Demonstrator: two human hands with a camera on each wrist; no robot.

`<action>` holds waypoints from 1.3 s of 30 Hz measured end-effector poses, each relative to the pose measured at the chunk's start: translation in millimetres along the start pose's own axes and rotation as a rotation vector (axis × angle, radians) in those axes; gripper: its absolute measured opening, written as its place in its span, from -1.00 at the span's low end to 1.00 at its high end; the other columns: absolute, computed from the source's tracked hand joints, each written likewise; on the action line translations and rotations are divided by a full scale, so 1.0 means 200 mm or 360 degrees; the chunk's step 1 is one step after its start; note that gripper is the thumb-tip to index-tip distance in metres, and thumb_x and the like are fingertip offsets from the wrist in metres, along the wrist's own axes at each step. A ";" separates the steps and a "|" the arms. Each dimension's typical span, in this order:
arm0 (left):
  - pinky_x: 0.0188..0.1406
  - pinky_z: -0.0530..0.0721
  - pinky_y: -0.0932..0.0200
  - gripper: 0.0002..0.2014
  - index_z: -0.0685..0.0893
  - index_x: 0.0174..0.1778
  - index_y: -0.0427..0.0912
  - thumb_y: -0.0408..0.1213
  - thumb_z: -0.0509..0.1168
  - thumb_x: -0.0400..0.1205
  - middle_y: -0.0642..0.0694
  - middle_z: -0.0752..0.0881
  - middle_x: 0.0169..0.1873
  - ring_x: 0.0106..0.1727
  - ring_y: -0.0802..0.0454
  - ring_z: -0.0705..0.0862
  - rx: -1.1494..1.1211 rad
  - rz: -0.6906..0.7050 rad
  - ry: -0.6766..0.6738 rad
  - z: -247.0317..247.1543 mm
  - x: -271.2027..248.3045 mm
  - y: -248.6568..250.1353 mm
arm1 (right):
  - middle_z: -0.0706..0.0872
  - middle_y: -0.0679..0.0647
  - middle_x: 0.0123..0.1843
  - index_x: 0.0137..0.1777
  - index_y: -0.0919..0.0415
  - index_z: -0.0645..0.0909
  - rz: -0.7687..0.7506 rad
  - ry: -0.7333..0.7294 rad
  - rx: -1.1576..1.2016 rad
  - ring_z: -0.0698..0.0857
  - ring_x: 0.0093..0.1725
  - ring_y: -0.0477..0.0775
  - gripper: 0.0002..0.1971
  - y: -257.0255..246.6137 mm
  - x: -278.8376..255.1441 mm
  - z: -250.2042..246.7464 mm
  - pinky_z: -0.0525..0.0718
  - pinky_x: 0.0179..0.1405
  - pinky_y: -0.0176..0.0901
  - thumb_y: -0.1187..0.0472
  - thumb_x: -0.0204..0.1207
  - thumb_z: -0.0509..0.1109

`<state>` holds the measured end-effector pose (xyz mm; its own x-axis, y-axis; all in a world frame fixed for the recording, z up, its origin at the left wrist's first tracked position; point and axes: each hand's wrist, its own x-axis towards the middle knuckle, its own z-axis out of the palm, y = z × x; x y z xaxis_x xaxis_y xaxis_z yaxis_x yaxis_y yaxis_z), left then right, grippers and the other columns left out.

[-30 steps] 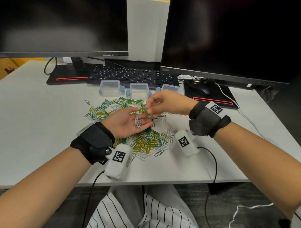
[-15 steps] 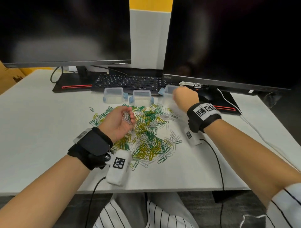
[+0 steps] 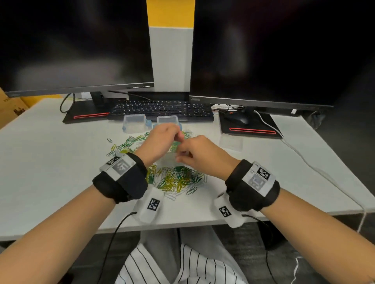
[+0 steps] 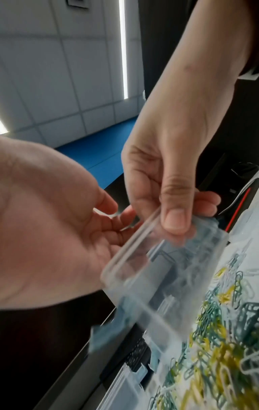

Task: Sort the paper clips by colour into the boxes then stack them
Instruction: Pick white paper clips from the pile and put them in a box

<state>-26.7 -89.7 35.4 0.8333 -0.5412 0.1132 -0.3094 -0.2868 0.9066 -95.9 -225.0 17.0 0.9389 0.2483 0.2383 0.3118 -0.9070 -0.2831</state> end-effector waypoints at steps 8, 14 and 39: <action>0.29 0.52 0.04 -0.80 0.74 0.04 -0.17 -0.18 0.27 0.64 -0.07 0.72 0.16 0.25 0.04 0.62 0.0048 -0.0147 -0.0142 0.01 -0.09 0.00 | 0.75 0.22 -0.14 -0.21 0.28 0.66 0.0737 0.0008 -0.0424 0.70 -0.08 0.28 -0.81 0.36 -0.33 -0.15 0.63 0.03 -0.03 0.36 0.57 0.25; 0.41 0.43 0.04 -0.66 0.65 0.31 -0.21 -0.17 0.32 0.65 -0.13 0.59 0.38 0.39 -0.08 0.52 0.0246 -0.0354 -0.0219 0.03 -0.10 -0.09 | 0.75 0.27 0.09 0.04 0.33 0.72 0.1115 -0.0085 -0.0438 0.71 0.07 0.32 -0.77 0.48 -0.47 -0.12 0.63 0.09 -0.04 0.36 0.55 0.23; 0.35 0.41 0.10 -0.66 0.63 0.33 0.08 -0.06 0.34 0.61 0.01 0.55 0.40 0.37 0.03 0.50 0.0621 -0.0473 -0.0527 -0.14 0.07 -0.18 | 0.09 0.22 0.72 0.70 0.23 0.08 0.0846 -0.0866 0.0209 0.09 0.69 0.19 -0.41 0.39 0.32 0.14 0.03 0.61 -0.07 -0.07 0.77 -0.03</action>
<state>8.3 -64.8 16.0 0.7419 -0.5932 -0.3126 -0.2829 -0.6995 0.6562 -8.3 -269.8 -15.9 0.8962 -0.0464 -0.4411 -0.2185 -0.9117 -0.3480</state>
